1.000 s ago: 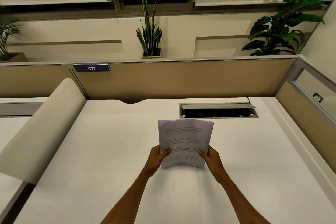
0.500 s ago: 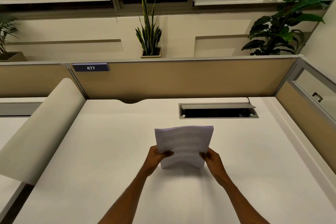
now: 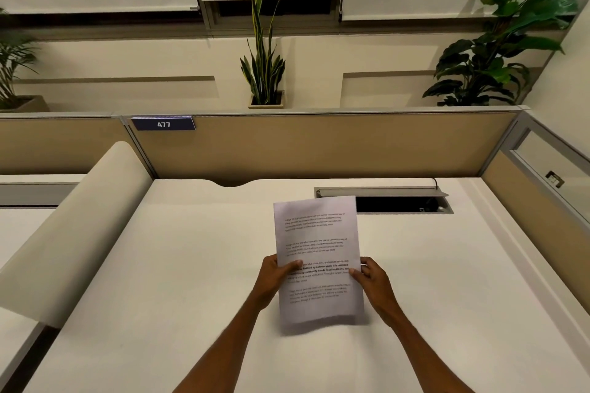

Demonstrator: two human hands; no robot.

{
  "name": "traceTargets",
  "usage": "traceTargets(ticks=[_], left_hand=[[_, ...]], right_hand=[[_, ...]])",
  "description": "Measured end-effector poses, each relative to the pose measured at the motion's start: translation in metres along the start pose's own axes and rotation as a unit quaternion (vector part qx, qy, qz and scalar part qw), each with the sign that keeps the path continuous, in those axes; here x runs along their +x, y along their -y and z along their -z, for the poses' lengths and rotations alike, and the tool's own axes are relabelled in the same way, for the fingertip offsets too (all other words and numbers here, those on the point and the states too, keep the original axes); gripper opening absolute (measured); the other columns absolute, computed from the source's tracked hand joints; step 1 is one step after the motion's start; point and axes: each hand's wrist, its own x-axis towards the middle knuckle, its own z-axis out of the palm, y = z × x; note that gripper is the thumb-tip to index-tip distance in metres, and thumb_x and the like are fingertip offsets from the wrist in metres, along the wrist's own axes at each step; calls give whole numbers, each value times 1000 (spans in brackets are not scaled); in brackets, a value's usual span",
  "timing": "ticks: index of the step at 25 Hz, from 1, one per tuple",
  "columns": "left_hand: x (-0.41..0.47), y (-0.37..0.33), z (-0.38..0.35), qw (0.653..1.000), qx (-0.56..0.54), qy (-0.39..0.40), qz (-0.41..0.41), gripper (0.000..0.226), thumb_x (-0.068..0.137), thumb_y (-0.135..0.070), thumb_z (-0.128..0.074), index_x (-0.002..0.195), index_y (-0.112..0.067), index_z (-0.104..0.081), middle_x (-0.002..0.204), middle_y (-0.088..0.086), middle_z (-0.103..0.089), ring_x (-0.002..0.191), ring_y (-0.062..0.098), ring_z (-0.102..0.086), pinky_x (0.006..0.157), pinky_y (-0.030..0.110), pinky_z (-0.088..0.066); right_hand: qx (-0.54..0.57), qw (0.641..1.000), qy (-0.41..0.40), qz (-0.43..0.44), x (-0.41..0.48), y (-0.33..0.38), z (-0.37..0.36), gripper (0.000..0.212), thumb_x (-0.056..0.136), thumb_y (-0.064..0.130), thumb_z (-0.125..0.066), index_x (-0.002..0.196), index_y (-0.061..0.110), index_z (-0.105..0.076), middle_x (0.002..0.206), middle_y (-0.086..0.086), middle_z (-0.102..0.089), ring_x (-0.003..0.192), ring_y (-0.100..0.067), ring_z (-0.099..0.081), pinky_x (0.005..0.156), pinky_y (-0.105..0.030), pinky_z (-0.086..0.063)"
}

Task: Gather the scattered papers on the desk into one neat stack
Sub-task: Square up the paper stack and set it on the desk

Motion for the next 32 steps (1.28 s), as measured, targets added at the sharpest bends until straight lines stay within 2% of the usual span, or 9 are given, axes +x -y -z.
traceTargets(ticks=[2,5,6,9,13,18,23,27,32], left_hand=[[1,1,3,1000,-8,-7,10,35,88,-8,-76,119,4,-68,112,19,-78,101,42,-75,93,57,-60],[2,7,6,999,-13,-26,32,39,87,-6,-77,123,4,-66,116,20,-76,104,42,-74,95,56,-59],[2,10,6,999,-10,-30,42,41,87,-6,-76,125,4,-65,118,20,-75,106,42,-73,96,56,-58],[2,24,10,997,13,-33,68,40,90,-8,-73,128,3,-63,123,21,-72,110,42,-71,100,58,-55],[1,43,14,989,42,-73,118,38,97,-11,-66,131,3,-60,128,23,-69,116,42,-68,103,57,-53],[-2,58,18,980,78,-115,143,30,101,-7,-54,127,0,-66,122,21,-72,113,39,-69,100,52,-57],[-2,60,17,969,92,-164,160,24,99,-9,-60,114,5,-70,116,25,-72,97,36,-68,95,50,-59],[-3,59,16,968,95,-173,157,25,98,-6,-61,118,5,-71,117,24,-73,106,42,-70,95,49,-60],[-3,53,18,964,128,-191,130,27,96,-7,-64,120,2,-73,119,20,-74,111,39,-70,101,49,-56]], right_hand=[[10,1000,7,-20,2,1,-3,23,97,9,-62,119,5,-60,117,-12,-74,103,-28,-73,93,-44,-59],[13,998,24,-60,3,-1,-11,22,97,11,-62,118,7,-61,115,-10,-75,103,-28,-73,83,-37,-59],[4,997,26,-76,3,-4,-14,21,96,12,-62,117,7,-61,114,-9,-75,103,-29,-73,81,-39,-57],[-16,992,22,-126,4,-19,-22,23,95,8,-62,117,2,-61,114,-14,-73,106,-35,-71,92,-51,-55],[-33,986,-2,-165,4,-37,-29,26,93,1,-63,118,-6,-60,118,-23,-70,108,-42,-68,98,-54,-54],[-33,982,-28,-182,4,-40,-37,26,94,5,-63,118,-3,-62,119,-20,-70,109,-39,-68,97,-48,-55],[-42,981,-54,-184,1,-41,-34,22,100,11,-51,113,3,-67,115,-17,-70,94,-29,-65,76,-37,-51],[-56,979,-77,-182,0,-40,-34,25,94,2,-55,113,2,-71,113,-17,-73,98,-33,-67,79,-37,-53],[-80,975,-119,-172,5,-30,-40,23,91,4,-62,111,4,-74,109,-14,-75,103,-34,-68,92,-47,-57]])
